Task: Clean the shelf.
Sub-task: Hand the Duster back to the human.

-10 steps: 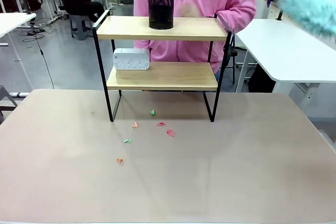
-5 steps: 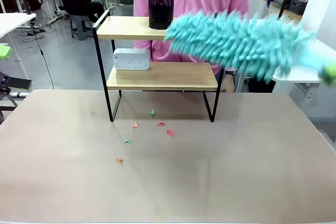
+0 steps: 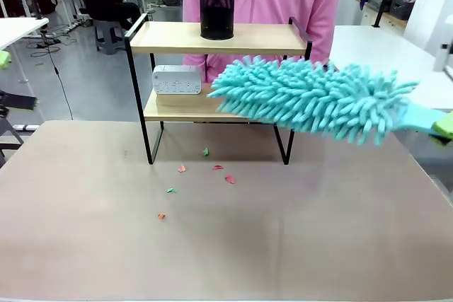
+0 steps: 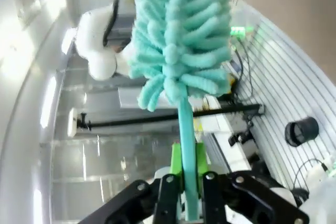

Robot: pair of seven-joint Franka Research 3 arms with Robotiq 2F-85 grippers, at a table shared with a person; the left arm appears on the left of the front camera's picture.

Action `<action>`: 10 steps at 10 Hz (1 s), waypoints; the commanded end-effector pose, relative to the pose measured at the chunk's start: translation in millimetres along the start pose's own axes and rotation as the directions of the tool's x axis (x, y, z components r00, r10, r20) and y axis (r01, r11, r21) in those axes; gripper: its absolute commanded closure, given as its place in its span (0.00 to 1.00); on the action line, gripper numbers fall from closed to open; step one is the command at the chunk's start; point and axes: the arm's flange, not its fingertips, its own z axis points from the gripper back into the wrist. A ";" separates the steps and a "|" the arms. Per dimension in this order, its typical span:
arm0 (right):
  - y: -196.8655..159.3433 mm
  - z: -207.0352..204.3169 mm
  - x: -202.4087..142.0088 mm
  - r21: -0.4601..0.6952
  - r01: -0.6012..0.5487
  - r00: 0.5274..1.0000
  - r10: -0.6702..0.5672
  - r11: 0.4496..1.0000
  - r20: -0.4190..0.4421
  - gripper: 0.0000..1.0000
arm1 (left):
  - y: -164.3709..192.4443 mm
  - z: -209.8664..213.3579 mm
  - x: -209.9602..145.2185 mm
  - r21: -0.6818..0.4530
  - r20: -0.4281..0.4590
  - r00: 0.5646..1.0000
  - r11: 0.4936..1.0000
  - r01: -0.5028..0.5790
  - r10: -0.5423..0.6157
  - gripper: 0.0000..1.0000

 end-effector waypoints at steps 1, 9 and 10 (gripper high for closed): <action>19.4 -6.2 21.3 0.018 -0.139 0.957 0.139 0.990 -0.253 0.87 | 5.5 -40.5 7.6 -0.043 -0.050 0.999 0.999 0.000 -0.002 0.00; 28.6 -70.1 101.2 0.003 -0.200 0.772 0.160 0.980 -0.616 0.87 | 0.3 -175.4 -15.4 -0.187 -0.468 0.884 0.979 -0.079 -0.018 0.00; 24.7 -68.6 104.2 0.010 -0.186 0.777 0.154 0.982 -0.610 0.87 | 0.7 -192.7 -24.1 -0.187 -0.504 0.863 0.979 -0.084 -0.023 0.00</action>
